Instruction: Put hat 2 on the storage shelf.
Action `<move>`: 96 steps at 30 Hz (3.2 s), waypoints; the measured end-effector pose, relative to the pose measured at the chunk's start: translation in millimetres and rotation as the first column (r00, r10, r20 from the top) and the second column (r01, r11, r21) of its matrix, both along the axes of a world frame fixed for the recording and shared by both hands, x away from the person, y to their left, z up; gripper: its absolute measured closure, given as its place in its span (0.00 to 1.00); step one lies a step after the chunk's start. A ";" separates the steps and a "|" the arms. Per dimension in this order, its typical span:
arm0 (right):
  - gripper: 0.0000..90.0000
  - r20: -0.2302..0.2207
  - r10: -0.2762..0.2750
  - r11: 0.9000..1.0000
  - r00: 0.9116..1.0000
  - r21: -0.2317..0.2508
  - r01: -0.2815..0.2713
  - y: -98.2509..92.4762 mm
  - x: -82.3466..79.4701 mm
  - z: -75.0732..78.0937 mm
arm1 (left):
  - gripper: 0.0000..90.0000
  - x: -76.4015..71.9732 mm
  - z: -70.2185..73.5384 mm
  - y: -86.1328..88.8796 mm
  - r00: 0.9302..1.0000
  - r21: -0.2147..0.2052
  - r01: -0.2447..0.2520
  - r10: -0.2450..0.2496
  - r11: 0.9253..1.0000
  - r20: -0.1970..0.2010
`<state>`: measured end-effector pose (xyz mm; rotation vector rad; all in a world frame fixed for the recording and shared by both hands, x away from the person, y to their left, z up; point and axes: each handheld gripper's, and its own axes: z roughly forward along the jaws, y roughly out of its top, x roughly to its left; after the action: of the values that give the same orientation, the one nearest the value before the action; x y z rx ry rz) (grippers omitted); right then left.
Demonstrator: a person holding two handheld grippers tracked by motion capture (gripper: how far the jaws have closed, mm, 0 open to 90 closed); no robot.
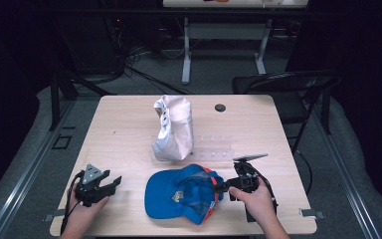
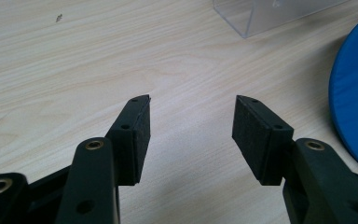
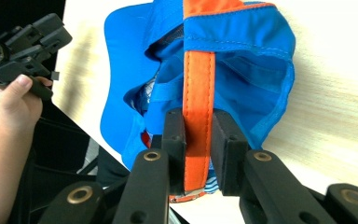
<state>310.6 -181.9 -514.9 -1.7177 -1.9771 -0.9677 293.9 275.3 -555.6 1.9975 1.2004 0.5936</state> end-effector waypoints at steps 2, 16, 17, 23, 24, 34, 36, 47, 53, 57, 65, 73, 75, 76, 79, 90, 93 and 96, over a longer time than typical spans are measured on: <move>0.86 -0.002 0.019 1.000 1.000 -0.020 -0.019 -1.1 2.3 2.7 | 0.52 -0.1 0.0 0.0 1.000 0.000 0.001 -0.001 1.000 0.000; 0.86 0.002 0.025 0.991 1.000 -0.133 -0.025 -14.0 14.8 39.6 | 0.52 0.0 -0.5 -0.4 1.000 -0.002 0.001 -0.001 1.000 -0.002; 0.86 -0.009 0.017 0.989 1.000 -0.146 -0.018 -14.1 15.0 43.4 | 0.52 0.0 -0.4 -0.4 1.000 -0.002 0.002 -0.002 1.000 -0.002; 0.86 -0.015 0.028 0.978 0.999 -0.204 -0.030 -17.1 18.3 66.4 | 0.52 -0.3 -0.4 -0.7 1.000 -0.001 0.004 -0.004 1.000 -0.003; 0.86 -0.016 0.009 0.978 1.000 -0.210 -0.012 -16.2 18.3 69.9 | 0.52 -0.3 -0.5 -0.8 1.000 -0.001 0.003 -0.003 1.000 -0.002; 0.86 -0.030 0.007 0.966 1.000 -0.258 -0.015 -16.9 23.4 101.7 | 0.52 -0.6 -0.3 -1.0 1.000 -0.001 0.003 -0.003 1.000 -0.001; 0.86 -0.039 0.021 0.964 0.999 -0.265 -0.031 -17.8 24.4 107.8 | 0.52 -0.6 -0.3 -1.2 1.000 -0.002 0.004 -0.004 1.000 -0.001; 0.86 -0.056 0.018 0.955 0.998 -0.293 -0.033 -17.9 29.9 125.8 | 0.52 -0.6 -0.4 -1.1 1.000 -0.001 0.004 -0.004 1.000 -0.001; 0.86 -0.054 0.007 0.944 0.999 -0.330 -0.024 -18.3 31.9 134.0 | 0.52 -0.6 -0.5 -1.2 1.000 0.000 0.003 -0.003 1.000 -0.001; 0.86 -0.050 -0.006 0.934 0.999 -0.357 -0.012 -17.7 32.5 139.6 | 0.52 -0.4 -0.6 -0.8 1.000 -0.002 0.003 -0.003 1.000 -0.003; 0.86 -0.049 -0.016 0.916 0.999 -0.401 -0.005 -16.8 34.0 154.1 | 0.52 -0.3 -0.9 -0.6 1.000 -0.006 0.000 0.000 1.000 -0.005; 0.86 -0.061 -0.012 0.935 0.998 -0.355 -0.011 -18.3 35.0 174.5 | 0.52 -0.4 -0.5 -0.5 1.000 -0.003 0.003 -0.003 1.000 -0.006; 0.86 -0.065 -0.024 0.950 0.998 -0.313 0.003 -18.6 34.5 179.0 | 0.52 -0.5 -0.4 -0.5 1.000 -0.002 0.003 -0.003 1.000 -0.003; 0.86 -0.072 -0.019 0.959 0.997 -0.284 -0.002 -20.0 34.8 181.1 | 0.52 -0.5 -0.3 -0.3 1.000 -0.003 0.002 -0.002 1.000 -0.002; 0.86 -0.086 -0.018 0.977 0.996 -0.215 -0.001 -23.1 35.3 184.9 | 0.52 -0.5 -0.5 -0.1 1.000 -0.004 -0.001 0.001 1.000 0.002; 0.86 -0.109 -0.016 1.000 0.994 0.020 0.019 -34.3 38.4 187.6 | 0.52 -0.5 -0.6 -0.3 1.000 -0.006 -0.001 0.001 1.000 -0.002; 0.86 -0.097 -0.032 0.999 0.995 0.028 0.035 -36.9 38.4 190.0 | 0.52 -0.6 -0.6 -0.4 1.000 -0.007 -0.003 0.003 1.000 0.001; 0.86 -0.079 -0.037 0.998 0.996 0.043 0.041 -41.8 39.2 193.1 | 0.52 -0.6 -0.7 -0.4 1.000 -0.007 -0.002 0.002 1.000 0.000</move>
<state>349.8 -223.7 -321.8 -1.7491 -1.8660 -0.9356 293.3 274.9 -556.3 1.9904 1.2031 0.5904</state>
